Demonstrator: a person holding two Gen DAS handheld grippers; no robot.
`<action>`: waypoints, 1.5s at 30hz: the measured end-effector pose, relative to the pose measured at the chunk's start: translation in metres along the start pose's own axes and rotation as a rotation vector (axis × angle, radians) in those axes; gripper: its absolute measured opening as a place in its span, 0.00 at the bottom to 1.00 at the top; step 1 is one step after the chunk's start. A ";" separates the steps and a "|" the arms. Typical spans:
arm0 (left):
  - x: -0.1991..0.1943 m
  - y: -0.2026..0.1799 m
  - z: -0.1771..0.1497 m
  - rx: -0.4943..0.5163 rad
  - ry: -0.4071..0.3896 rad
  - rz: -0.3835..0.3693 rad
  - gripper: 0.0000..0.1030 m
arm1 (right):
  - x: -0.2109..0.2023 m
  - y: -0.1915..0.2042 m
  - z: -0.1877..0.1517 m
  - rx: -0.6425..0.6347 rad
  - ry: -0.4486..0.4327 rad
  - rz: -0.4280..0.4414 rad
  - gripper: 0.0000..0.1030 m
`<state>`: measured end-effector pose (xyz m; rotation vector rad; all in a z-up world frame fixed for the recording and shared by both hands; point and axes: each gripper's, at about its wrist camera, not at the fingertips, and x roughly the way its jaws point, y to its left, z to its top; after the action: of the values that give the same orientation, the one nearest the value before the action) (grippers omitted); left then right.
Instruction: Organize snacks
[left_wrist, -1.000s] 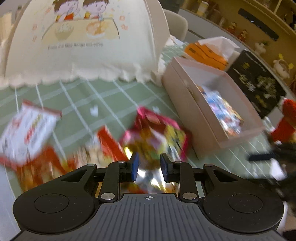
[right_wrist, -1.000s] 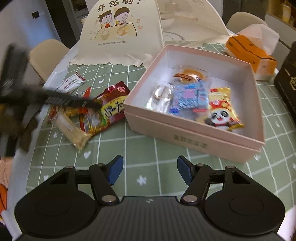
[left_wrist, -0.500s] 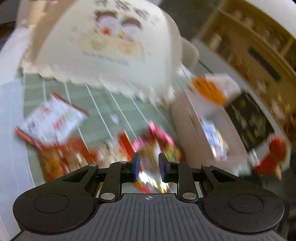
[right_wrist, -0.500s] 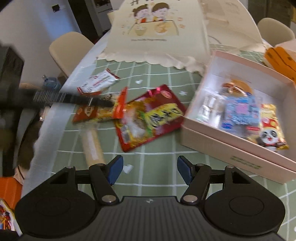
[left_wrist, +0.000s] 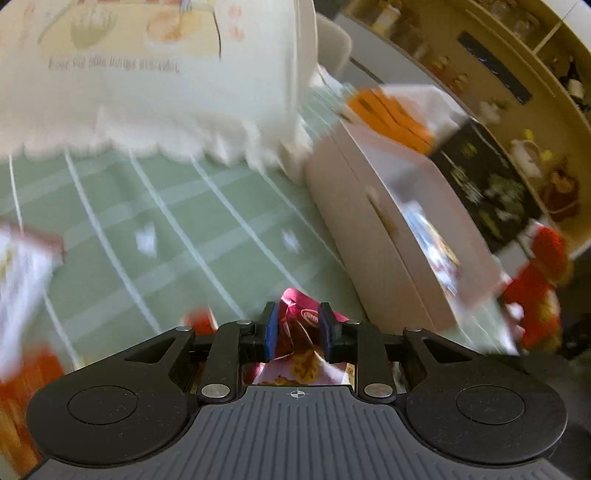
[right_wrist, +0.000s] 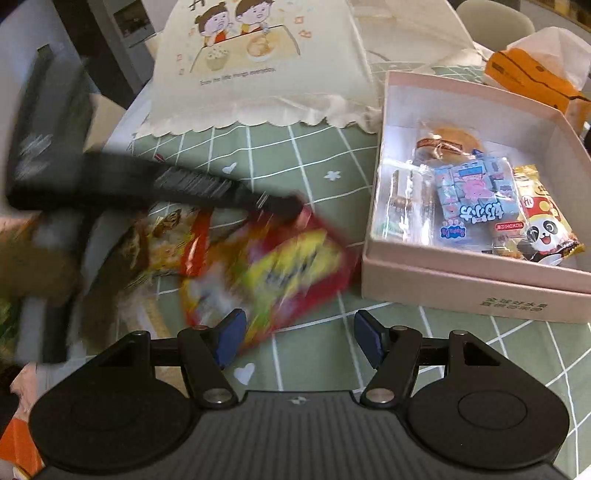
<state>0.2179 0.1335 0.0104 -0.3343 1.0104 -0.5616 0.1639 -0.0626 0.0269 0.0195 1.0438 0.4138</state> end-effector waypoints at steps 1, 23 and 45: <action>-0.004 0.000 -0.010 -0.042 0.015 -0.027 0.24 | 0.000 -0.001 -0.001 0.008 -0.002 -0.001 0.67; -0.091 0.039 -0.027 -0.270 -0.325 0.295 0.25 | -0.019 0.013 -0.039 -0.147 0.046 0.056 0.79; -0.145 0.023 -0.131 -0.451 -0.333 0.285 0.25 | -0.003 0.094 -0.032 -0.546 -0.061 0.108 0.79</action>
<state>0.0523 0.2356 0.0348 -0.6476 0.8338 -0.0090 0.1055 0.0175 0.0330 -0.3982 0.8442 0.7807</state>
